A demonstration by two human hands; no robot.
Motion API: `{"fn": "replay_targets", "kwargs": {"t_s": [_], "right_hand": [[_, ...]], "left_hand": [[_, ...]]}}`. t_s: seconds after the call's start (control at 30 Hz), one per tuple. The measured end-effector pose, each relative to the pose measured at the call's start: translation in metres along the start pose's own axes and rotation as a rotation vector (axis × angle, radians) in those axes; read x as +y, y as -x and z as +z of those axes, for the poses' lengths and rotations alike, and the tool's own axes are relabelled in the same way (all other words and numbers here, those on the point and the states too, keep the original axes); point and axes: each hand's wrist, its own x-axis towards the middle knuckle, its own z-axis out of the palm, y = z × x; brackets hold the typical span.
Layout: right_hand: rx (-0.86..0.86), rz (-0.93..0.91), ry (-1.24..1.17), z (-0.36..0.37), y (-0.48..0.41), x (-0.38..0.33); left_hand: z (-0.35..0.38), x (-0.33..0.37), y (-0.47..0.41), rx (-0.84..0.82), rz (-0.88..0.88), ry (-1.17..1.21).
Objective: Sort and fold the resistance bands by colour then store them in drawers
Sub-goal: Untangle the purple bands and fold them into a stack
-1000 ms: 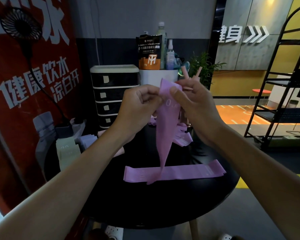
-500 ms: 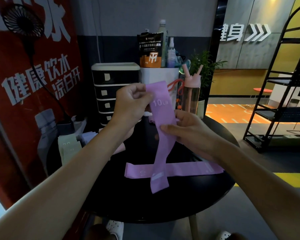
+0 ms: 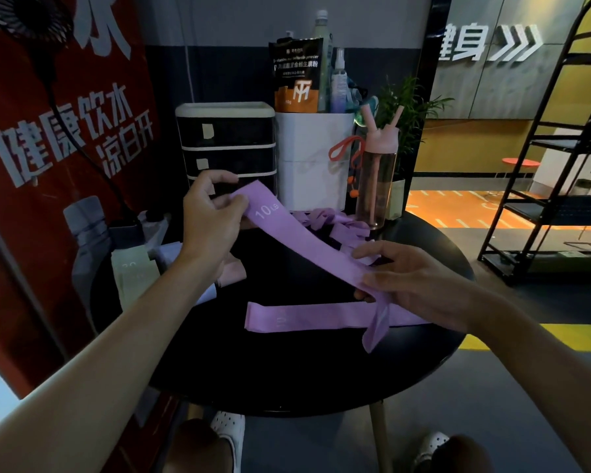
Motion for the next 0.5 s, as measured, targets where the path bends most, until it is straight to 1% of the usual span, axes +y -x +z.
{"fn": "replay_targets", "kwargs": {"t_s": [0.1, 0.17, 0.27, 0.33, 0.4, 0.5], "right_hand": [[0.028, 0.025, 0.013, -0.015, 0.010, 0.005], [0.086, 0.036, 0.033, -0.024, 0.017, 0.007], [0.146, 0.037, 0.109, -0.039, 0.028, 0.012], [0.183, 0.065, 0.155, -0.048, 0.033, 0.015], [0.239, 0.093, 0.179, -0.055, 0.037, 0.017], [0.383, 0.101, 0.210, -0.062, 0.036, 0.021]], "left_hand": [[-0.006, -0.010, 0.007, -0.001, 0.007, -0.025], [-0.009, -0.018, 0.013, -0.001, 0.004, -0.063], [-0.014, -0.026, 0.023, 0.029, -0.014, -0.138], [-0.019, -0.034, 0.030, 0.019, -0.048, -0.148], [-0.023, -0.042, 0.037, -0.001, -0.071, -0.144], [-0.028, -0.056, 0.049, -0.043, 0.001, -0.271]]}}
